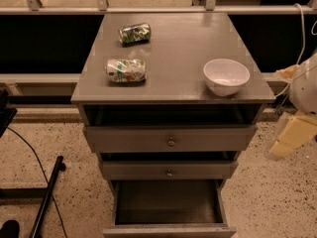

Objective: Close bottom drawer

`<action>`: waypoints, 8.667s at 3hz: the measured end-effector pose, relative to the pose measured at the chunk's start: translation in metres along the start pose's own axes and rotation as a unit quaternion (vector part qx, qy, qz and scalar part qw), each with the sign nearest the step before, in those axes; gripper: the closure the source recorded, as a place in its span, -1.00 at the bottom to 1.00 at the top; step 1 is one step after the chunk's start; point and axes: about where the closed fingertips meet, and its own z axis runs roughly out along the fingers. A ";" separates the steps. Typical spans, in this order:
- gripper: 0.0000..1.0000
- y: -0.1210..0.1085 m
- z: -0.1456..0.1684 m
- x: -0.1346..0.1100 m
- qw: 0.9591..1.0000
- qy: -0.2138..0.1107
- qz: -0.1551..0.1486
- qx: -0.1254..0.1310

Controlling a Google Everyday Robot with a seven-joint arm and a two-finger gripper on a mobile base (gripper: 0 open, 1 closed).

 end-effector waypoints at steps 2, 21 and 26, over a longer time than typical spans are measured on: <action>-1.00 0.056 0.093 -0.025 0.990 -0.119 -0.041 -0.062; 1.00 0.340 0.632 0.083 0.907 -0.344 -0.100 -0.221; 1.00 0.280 0.677 0.105 0.937 -0.327 -0.016 -0.124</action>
Offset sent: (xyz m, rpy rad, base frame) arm 0.0133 0.0962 -0.1886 0.3783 -0.1698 0.3783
